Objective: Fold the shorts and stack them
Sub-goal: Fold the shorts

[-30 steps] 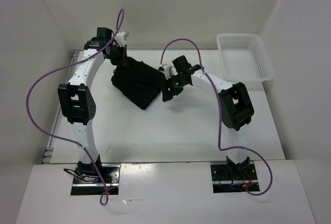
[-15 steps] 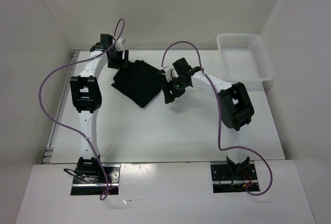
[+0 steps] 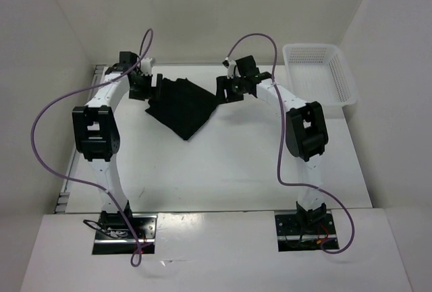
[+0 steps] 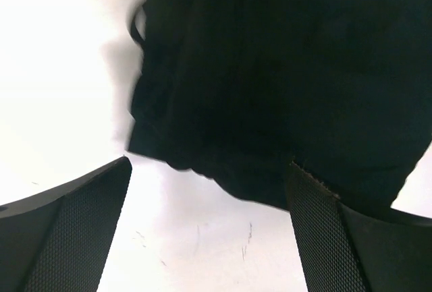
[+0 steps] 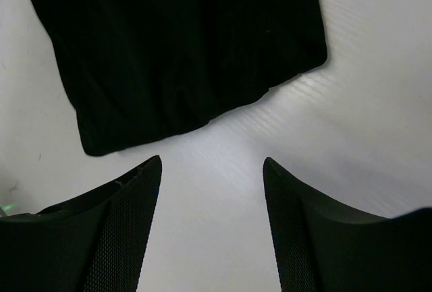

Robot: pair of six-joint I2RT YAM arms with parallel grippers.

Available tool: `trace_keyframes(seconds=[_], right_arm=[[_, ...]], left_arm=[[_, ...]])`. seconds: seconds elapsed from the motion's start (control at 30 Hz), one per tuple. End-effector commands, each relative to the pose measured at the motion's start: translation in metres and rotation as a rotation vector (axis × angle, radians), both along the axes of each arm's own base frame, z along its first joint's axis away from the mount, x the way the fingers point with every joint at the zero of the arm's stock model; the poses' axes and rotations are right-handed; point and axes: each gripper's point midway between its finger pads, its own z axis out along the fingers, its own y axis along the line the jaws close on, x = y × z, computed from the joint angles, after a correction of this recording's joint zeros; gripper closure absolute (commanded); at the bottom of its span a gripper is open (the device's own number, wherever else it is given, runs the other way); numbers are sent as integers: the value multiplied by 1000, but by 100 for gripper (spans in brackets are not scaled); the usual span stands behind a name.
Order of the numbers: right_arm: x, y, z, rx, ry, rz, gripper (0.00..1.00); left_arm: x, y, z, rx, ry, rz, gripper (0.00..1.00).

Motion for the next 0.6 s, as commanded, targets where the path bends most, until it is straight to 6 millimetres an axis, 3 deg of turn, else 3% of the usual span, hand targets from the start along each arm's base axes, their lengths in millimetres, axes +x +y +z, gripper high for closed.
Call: trace_keyframes(seconds=[0.0, 0.07, 0.1, 0.17, 0.43, 0.5, 0.53, 0.57], right_arm=[[13, 15, -10, 82, 71, -70, 33], [13, 16, -15, 87, 96, -87, 33], [13, 16, -20, 84, 105, -87, 33], [13, 16, -15, 87, 96, -87, 34], [-3, 3, -9, 71, 89, -77, 34], [-4, 4, -3, 81, 82, -70, 34], [-4, 4, -3, 81, 82, -70, 36], [-3, 3, 2, 80, 69, -76, 36]], left_arm=[[-26, -7, -35, -32, 81, -23, 0], [-25, 0, -54, -22, 86, -6, 0], [-21, 0, -53, -22, 68, -6, 0], [-19, 10, -66, -23, 78, 14, 0], [-18, 13, -85, -55, 98, 15, 2], [-24, 6, -92, -93, 118, -5, 13], [-27, 3, -92, -104, 130, -10, 32], [-35, -1, -98, -127, 153, -20, 41]])
